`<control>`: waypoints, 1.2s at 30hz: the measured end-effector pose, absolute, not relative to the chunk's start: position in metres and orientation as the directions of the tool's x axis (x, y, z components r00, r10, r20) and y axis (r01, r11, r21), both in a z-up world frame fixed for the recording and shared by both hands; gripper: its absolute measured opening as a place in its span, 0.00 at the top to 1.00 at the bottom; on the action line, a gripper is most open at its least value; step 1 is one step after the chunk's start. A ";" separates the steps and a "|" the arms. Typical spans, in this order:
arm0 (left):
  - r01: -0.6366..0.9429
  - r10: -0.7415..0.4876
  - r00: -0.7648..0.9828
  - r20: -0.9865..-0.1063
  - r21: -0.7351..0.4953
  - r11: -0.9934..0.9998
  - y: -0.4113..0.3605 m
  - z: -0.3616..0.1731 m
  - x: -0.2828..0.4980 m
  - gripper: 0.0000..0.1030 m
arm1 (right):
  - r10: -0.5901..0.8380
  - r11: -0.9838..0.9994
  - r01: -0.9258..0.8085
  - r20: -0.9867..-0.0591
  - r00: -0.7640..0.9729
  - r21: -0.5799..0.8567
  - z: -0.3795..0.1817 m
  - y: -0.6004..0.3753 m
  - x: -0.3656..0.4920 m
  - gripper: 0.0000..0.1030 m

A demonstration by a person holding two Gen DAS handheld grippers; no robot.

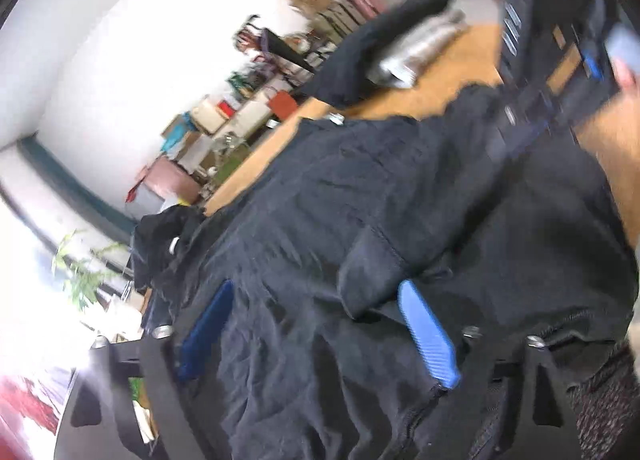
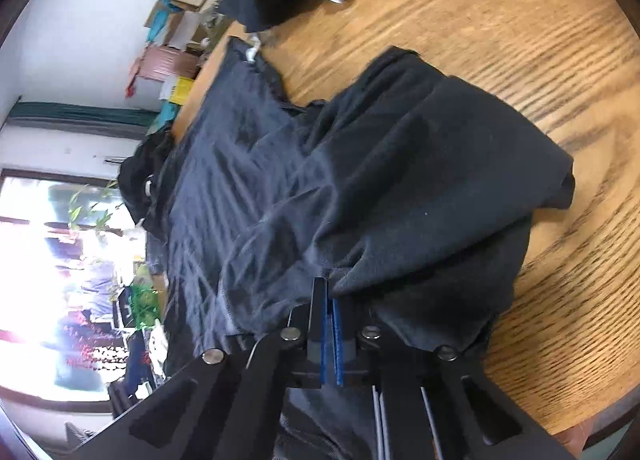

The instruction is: Fold clothes

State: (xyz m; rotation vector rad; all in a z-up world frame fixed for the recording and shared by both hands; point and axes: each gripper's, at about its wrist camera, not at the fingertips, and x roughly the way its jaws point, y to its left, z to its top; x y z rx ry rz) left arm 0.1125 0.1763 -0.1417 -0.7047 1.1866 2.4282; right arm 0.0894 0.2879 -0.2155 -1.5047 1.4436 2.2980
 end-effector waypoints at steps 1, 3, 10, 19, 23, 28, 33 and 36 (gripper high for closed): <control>-0.514 0.081 -0.814 -0.576 0.646 -0.564 0.179 -0.145 0.112 0.33 | -0.418 -0.567 -0.474 -0.731 -0.539 0.674 -0.212 0.290 0.091 0.95; -0.505 0.065 -0.827 -0.558 0.687 -0.522 0.182 -0.150 0.111 0.33 | -0.410 -0.560 -0.464 -0.717 -0.564 0.686 -0.204 0.294 0.093 0.95; -0.547 0.153 -0.815 -0.559 0.656 -0.520 0.191 -0.142 0.114 0.33 | -0.408 -0.518 -0.424 -0.651 -0.640 0.743 -0.180 0.303 0.095 0.95; -0.543 0.114 -0.805 -0.582 0.647 -0.534 0.213 -0.160 0.104 0.33 | -0.430 -0.498 -0.394 -0.615 -0.661 0.773 -0.170 0.308 0.093 0.95; -0.533 0.102 -0.791 -0.603 0.598 -0.598 0.209 -0.159 0.091 0.81 | -0.427 -0.503 -0.384 -0.609 -0.668 0.774 -0.166 0.313 0.096 0.95; -0.468 0.073 -0.829 -0.555 0.615 -0.634 0.203 -0.150 0.081 0.94 | -0.416 -0.512 -0.379 -0.609 -0.676 0.771 -0.162 0.319 0.104 0.95; -0.403 0.058 -0.871 -0.489 0.641 -0.653 0.199 -0.138 0.075 0.94 | -0.423 -0.512 -0.383 -0.615 -0.666 0.768 -0.164 0.317 0.111 0.95; -0.321 0.030 -0.911 -0.411 0.661 -0.678 0.192 -0.115 0.056 0.94 | -0.425 -0.520 -0.392 -0.628 -0.652 0.759 -0.166 0.314 0.105 0.95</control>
